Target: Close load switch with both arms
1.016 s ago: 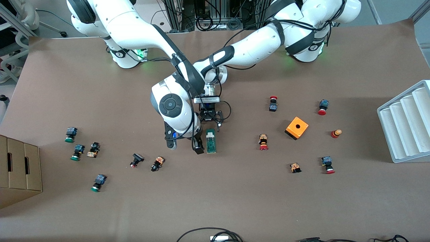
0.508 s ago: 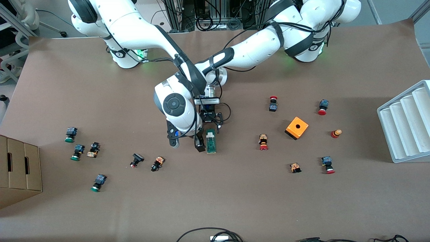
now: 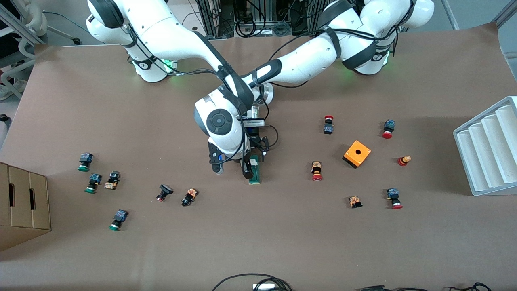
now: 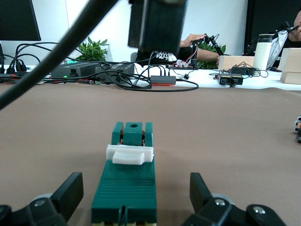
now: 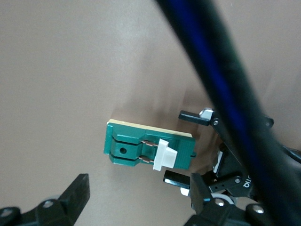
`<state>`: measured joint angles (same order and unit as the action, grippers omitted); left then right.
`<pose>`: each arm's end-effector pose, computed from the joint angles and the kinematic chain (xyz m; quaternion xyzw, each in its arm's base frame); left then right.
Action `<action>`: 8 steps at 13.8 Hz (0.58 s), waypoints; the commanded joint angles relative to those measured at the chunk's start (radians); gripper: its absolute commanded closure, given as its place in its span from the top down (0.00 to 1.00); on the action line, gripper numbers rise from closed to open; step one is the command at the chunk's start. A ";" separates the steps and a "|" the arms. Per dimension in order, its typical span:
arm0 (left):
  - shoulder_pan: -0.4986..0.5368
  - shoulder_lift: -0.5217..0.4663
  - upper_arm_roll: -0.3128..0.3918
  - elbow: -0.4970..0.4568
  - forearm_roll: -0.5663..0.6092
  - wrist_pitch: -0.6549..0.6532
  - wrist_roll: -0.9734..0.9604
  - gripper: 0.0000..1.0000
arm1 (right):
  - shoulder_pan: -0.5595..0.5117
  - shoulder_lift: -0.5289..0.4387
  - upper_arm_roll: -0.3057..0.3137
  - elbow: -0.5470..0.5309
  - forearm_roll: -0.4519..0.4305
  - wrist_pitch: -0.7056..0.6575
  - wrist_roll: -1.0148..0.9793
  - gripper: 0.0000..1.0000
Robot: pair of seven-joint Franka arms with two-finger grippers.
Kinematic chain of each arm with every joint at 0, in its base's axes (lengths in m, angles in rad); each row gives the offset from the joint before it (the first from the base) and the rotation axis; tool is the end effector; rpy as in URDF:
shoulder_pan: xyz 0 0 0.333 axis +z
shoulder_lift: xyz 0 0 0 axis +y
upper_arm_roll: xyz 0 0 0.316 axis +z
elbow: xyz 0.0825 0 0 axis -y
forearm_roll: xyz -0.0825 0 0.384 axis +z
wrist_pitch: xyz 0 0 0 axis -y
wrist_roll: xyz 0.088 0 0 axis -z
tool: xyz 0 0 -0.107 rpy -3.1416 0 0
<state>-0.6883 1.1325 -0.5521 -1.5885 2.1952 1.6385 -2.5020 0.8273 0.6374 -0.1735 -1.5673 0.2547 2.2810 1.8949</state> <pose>0.3417 -0.5739 0.0499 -0.7734 -0.0261 -0.6334 0.0004 0.5478 0.4507 0.2823 -0.7755 0.6278 0.0341 0.0570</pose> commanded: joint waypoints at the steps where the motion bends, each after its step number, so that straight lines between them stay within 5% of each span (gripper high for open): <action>1: -0.002 0.030 -0.003 0.027 0.024 -0.016 -0.011 1.00 | 0.018 0.016 -0.003 -0.016 -0.032 0.051 0.033 0.94; 8: -0.002 0.039 0.018 0.028 0.035 -0.016 -0.012 0.99 | 0.052 0.025 -0.003 -0.079 -0.045 0.141 0.049 0.85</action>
<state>-0.6874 1.1397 -0.5306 -1.5866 2.1995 1.6379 -2.5021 0.8718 0.6617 -0.1732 -1.6200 0.2389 2.3728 1.9125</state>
